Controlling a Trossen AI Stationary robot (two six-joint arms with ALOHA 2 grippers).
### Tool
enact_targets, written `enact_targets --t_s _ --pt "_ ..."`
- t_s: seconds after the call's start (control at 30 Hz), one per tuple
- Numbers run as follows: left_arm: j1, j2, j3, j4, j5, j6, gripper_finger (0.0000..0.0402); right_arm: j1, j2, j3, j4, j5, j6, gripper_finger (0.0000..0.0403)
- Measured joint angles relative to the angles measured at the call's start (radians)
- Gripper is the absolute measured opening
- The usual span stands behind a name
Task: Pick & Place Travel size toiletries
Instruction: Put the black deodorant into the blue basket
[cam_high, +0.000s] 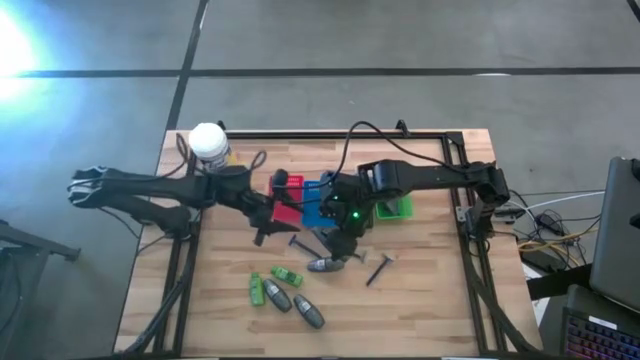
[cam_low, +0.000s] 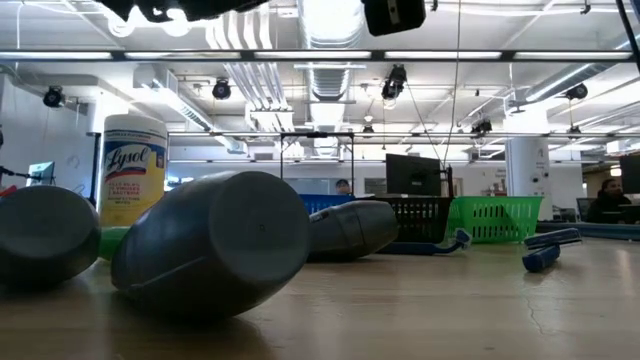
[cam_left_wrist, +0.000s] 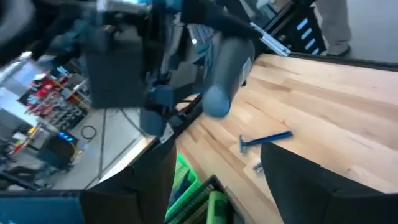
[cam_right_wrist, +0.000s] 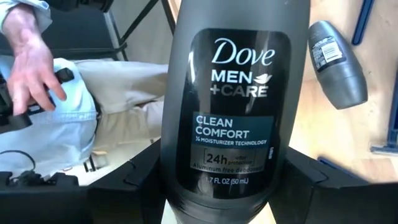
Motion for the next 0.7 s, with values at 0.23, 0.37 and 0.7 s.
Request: enact_targets --t_s 0.23,0.37,0.7 --pt "-0.034 0.111 0.083 0.011 0.005 0.002 0.0239 0.000 0.000 -0.005 0.000 -0.001 -0.048 0.0199" --pt "-0.041 0.149 0.118 0.019 0.027 0.002 0.0239 0.000 0.000 -0.014 -0.001 -0.001 -0.077 0.0204" --pt "-0.077 0.210 0.143 0.034 0.070 0.013 0.0225 -0.016 0.001 -0.043 -0.004 -0.001 -0.142 0.0204"
